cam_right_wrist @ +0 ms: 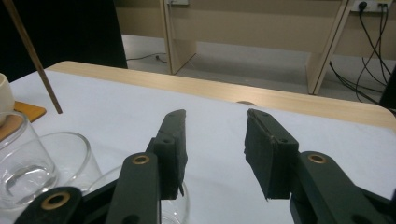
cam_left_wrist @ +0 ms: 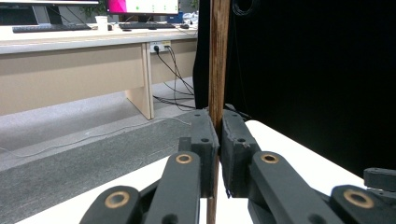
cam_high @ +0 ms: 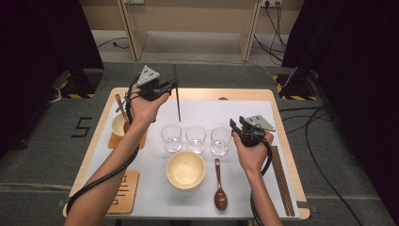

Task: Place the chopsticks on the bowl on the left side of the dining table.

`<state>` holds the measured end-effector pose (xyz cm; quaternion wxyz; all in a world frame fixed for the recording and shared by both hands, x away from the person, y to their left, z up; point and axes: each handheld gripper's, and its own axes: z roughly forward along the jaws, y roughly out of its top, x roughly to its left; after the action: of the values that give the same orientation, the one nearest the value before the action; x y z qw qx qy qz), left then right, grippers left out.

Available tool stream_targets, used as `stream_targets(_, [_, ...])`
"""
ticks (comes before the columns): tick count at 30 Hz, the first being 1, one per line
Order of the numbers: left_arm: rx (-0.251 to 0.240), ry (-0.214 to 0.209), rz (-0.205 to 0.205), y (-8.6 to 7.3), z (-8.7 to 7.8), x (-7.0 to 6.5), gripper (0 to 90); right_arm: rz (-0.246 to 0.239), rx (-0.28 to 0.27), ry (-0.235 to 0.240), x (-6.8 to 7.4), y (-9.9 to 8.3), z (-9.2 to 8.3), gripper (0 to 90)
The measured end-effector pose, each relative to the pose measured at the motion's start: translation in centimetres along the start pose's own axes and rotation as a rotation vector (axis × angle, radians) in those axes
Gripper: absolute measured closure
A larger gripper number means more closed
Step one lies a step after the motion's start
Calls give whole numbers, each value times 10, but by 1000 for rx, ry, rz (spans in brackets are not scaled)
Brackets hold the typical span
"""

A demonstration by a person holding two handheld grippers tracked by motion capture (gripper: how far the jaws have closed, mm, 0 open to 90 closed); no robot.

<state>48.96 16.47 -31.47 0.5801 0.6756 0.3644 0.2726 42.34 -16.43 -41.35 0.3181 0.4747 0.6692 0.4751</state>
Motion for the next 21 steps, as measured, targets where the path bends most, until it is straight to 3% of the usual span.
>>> stream_targets(21, [-1,41,13,-2,-19,13,842,43,1,-46,-24,-24,-19,579])
